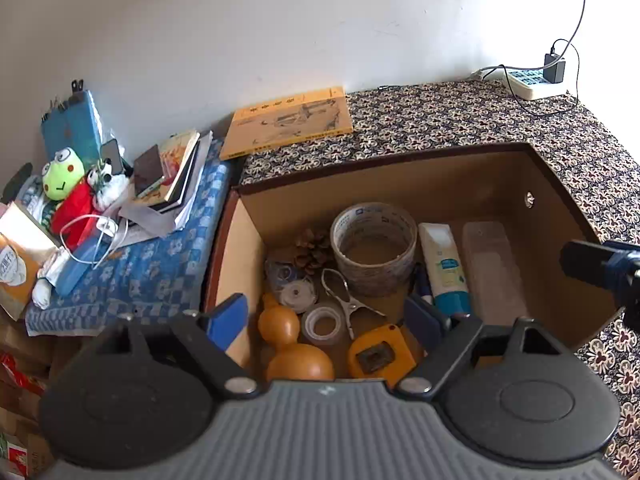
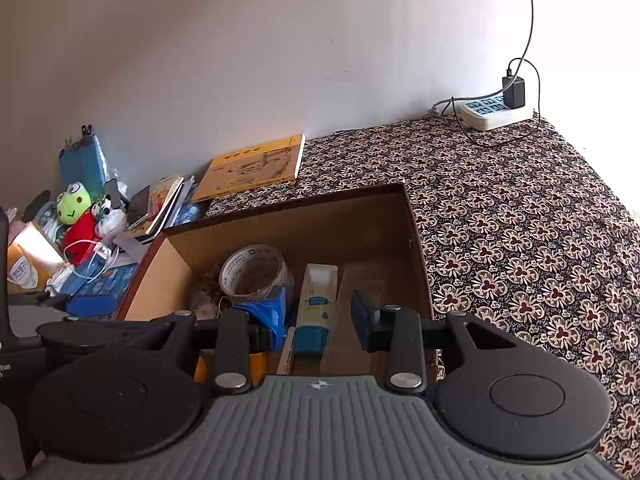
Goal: Organize rigid objects
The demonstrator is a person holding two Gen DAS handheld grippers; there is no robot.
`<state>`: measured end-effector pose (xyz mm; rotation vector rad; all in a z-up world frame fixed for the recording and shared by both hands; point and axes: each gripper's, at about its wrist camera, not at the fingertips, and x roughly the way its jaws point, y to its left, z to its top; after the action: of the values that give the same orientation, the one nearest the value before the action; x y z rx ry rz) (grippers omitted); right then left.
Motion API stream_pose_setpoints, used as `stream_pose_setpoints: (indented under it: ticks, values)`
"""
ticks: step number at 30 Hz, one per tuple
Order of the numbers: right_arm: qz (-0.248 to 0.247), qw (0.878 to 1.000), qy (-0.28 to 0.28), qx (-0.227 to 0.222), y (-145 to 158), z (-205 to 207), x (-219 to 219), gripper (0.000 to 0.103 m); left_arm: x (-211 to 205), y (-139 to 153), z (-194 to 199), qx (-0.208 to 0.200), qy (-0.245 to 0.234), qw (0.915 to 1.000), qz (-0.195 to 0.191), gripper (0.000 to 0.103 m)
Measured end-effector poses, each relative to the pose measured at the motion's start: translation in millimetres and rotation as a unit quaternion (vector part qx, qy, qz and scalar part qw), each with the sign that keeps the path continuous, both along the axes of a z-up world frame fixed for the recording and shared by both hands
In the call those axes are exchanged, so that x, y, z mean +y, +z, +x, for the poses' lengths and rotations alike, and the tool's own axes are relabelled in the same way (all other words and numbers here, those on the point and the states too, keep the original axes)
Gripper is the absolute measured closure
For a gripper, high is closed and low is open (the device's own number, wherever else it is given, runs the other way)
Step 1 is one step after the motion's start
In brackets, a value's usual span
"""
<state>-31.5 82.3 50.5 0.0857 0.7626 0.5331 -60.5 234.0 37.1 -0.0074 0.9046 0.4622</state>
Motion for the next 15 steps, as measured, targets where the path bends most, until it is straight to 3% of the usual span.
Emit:
stream_pose_setpoints:
  ticks: [15]
  values:
    - [-0.007,1.000,0.006,-0.005,-9.6,15.2,9.2,0.083,11.9,-12.1,4.3,0.003,0.025,0.9996,-0.009,0.017]
